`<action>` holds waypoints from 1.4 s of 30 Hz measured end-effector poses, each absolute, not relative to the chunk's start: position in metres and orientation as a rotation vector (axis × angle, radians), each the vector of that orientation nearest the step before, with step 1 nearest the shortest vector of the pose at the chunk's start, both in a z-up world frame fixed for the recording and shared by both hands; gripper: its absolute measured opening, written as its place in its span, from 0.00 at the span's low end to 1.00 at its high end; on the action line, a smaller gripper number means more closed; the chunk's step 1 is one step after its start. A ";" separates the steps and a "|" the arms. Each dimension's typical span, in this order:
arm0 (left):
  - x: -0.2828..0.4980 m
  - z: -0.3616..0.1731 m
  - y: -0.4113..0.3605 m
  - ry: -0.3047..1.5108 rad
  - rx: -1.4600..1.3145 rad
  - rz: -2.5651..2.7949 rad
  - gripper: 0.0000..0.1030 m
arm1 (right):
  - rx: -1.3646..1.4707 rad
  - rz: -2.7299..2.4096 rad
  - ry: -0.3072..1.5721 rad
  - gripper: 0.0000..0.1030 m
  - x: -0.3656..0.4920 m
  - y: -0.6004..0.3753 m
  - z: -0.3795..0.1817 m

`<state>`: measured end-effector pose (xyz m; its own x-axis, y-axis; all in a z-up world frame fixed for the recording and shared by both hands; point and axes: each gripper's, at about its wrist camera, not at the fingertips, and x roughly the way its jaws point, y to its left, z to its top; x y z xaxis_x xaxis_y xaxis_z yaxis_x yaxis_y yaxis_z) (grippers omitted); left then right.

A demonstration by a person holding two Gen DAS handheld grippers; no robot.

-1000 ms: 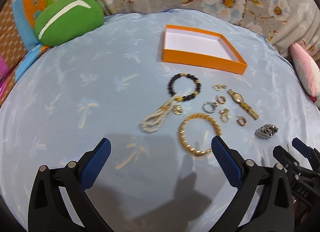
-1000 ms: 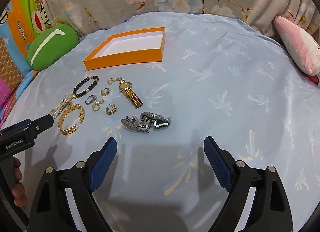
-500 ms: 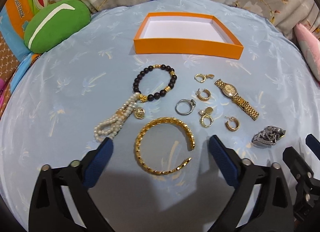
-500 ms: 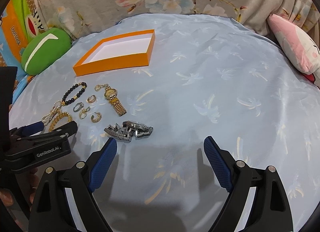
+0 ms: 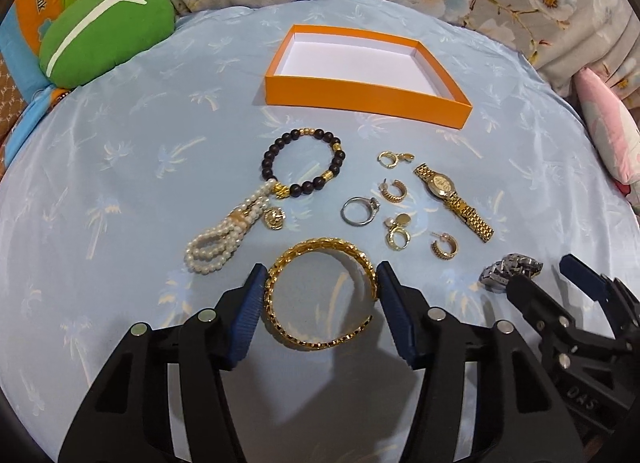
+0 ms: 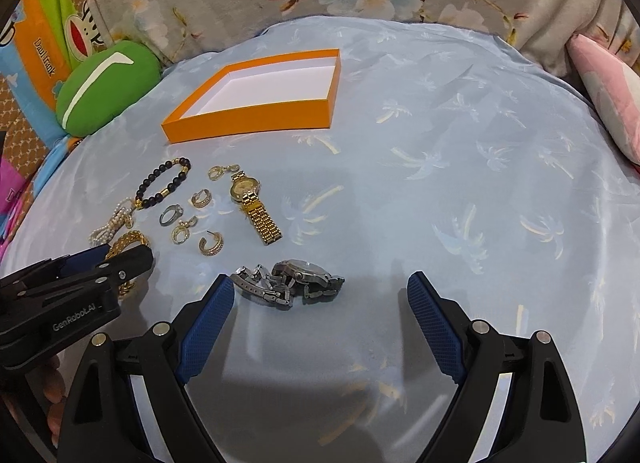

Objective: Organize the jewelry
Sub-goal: 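Close the left gripper on the gold bangle while the right gripper grasps the silver watch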

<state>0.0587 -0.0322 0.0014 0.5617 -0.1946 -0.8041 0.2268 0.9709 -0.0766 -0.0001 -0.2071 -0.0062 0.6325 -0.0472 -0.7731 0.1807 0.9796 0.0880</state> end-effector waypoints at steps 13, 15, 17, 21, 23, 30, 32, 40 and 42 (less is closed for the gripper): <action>0.047 0.001 -0.021 0.940 0.033 -0.264 0.53 | 0.106 -0.099 0.906 0.58 0.010 -0.196 -0.012; 0.046 0.000 -0.021 0.935 0.041 -0.262 0.53 | 0.107 -0.102 0.901 0.47 0.007 -0.195 -0.012; 0.044 0.000 -0.022 0.932 0.049 -0.261 0.53 | 0.114 -0.103 0.897 0.43 0.005 -0.196 -0.012; 0.042 0.000 -0.022 0.929 0.051 -0.262 0.53 | 0.141 -0.099 0.889 0.37 0.000 -0.199 -0.011; 0.042 0.000 -0.022 0.928 0.052 -0.262 0.53 | 0.152 -0.098 0.885 0.34 -0.002 -0.201 -0.011; 0.037 0.003 -0.024 0.917 0.061 -0.270 0.53 | 0.167 -0.093 0.882 0.23 -0.007 -0.202 -0.011; 0.036 0.003 -0.024 0.916 0.063 -0.269 0.53 | 0.173 -0.098 0.880 0.22 -0.010 -0.202 -0.010; 0.033 0.005 -0.025 0.913 0.065 -0.271 0.53 | 0.186 -0.119 0.873 0.08 -0.023 -0.204 -0.008; 0.033 0.004 -0.025 0.914 0.067 -0.273 0.53 | 0.177 -0.100 0.895 0.09 -0.021 -0.202 -0.011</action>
<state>0.0326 -0.0254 0.0042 0.5787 -0.2050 -0.7893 0.2615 0.9634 -0.0585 -0.0208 -0.2023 -0.0114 0.6223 -0.0125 -0.7827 0.1605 0.9807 0.1119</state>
